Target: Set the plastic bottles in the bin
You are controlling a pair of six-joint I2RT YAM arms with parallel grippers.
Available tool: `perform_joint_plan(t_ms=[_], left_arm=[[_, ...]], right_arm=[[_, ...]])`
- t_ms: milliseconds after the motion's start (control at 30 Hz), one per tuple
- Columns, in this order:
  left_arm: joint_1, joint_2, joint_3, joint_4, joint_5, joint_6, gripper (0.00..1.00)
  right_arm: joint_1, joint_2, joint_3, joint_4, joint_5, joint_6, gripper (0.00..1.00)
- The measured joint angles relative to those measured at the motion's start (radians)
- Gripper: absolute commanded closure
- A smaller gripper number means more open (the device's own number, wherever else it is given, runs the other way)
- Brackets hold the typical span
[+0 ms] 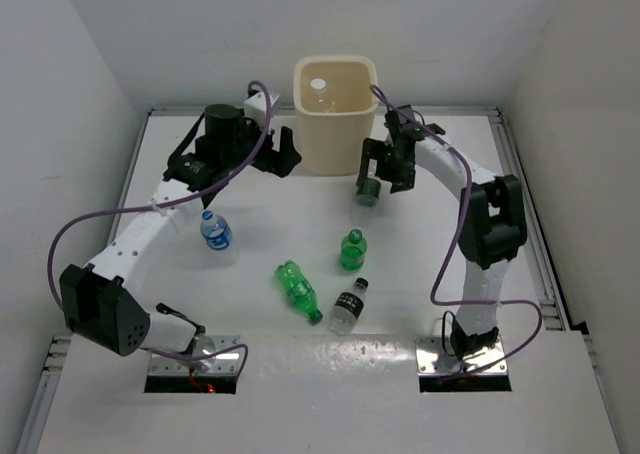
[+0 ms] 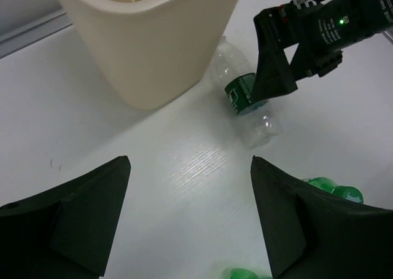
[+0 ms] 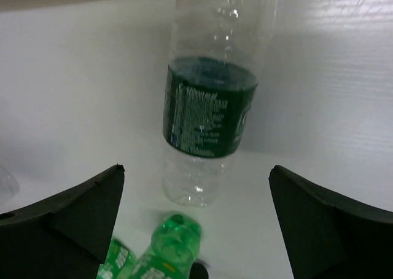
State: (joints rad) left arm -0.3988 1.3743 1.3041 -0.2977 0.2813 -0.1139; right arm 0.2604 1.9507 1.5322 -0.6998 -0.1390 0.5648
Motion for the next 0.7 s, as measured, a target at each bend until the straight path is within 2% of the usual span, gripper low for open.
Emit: perform_joint_plan(t_ms=[300,433,467,533,567,633,667,700], left_arm=[[0.074,-0.021,-0.045,-0.002,0.003,-0.026,0.14],[0.090,-0.021,-0.045,0.000,0.011,-0.027,0.14],[0.094,-0.021,-0.045,0.000,0.011,-0.027,0.14],[0.102,-0.021,-0.045,0.000,0.013,-0.029,0.14],[0.108,-0.021,-0.048,0.001,0.015,-0.029,0.14],[0.118,-0.025,-0.060,0.001,0.019,-0.029,0.14],[0.124,-0.026,-0.068,0.000,0.025,-0.029,0.14],[0.128,-0.027,-0.073,-0.002,0.036,-0.030,0.14]], right_arm=[[0.017,0.126,0.039,0.023,0.164,0.050,0.00],[0.016,0.178,0.039,0.051,0.188,0.037,0.13],[0.016,0.190,0.039,0.060,0.190,0.031,0.22],[0.005,0.209,0.036,0.077,0.190,0.012,0.30],[-0.001,0.211,0.026,0.087,0.183,0.001,0.38],[-0.024,0.205,0.007,0.095,0.164,-0.027,0.47],[-0.041,0.195,-0.006,0.103,0.148,-0.044,0.56],[-0.059,0.181,-0.022,0.106,0.132,-0.062,0.61]])
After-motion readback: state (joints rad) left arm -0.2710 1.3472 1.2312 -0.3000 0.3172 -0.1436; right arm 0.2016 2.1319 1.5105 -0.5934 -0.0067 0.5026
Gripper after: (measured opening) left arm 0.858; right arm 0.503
